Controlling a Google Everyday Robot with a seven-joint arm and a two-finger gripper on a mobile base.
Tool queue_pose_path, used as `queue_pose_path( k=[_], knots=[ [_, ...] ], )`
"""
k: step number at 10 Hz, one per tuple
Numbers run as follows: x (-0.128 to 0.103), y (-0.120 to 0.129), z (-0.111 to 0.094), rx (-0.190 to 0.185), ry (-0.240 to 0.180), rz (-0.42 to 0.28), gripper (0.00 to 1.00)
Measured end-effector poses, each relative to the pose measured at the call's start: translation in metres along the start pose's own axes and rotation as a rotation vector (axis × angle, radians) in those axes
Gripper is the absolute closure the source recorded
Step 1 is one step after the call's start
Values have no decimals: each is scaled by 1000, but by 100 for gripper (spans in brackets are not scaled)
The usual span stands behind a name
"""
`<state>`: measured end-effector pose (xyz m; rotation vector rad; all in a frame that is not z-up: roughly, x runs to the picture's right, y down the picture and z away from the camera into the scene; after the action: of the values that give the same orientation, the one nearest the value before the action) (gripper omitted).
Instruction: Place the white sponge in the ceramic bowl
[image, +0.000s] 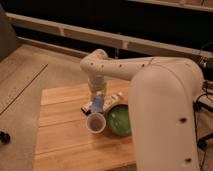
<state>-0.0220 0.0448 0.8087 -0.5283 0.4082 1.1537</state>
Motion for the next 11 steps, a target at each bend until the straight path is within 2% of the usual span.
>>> queue_pose_path(
  k=[2,4,5,7,8,10,11],
  knots=[
    [43,-25,-16,54,23,85,100],
    [62,-20,-20,57,44,108,100],
    [72,-12,-17,57,67,106,100],
    [84,3,-7,40,101,97,100],
    [85,9,2,12,99,99,100],
    [89,-1,9,-9,91,112,100],
    [98,-15,13,-15,88,130,100]
  ],
)
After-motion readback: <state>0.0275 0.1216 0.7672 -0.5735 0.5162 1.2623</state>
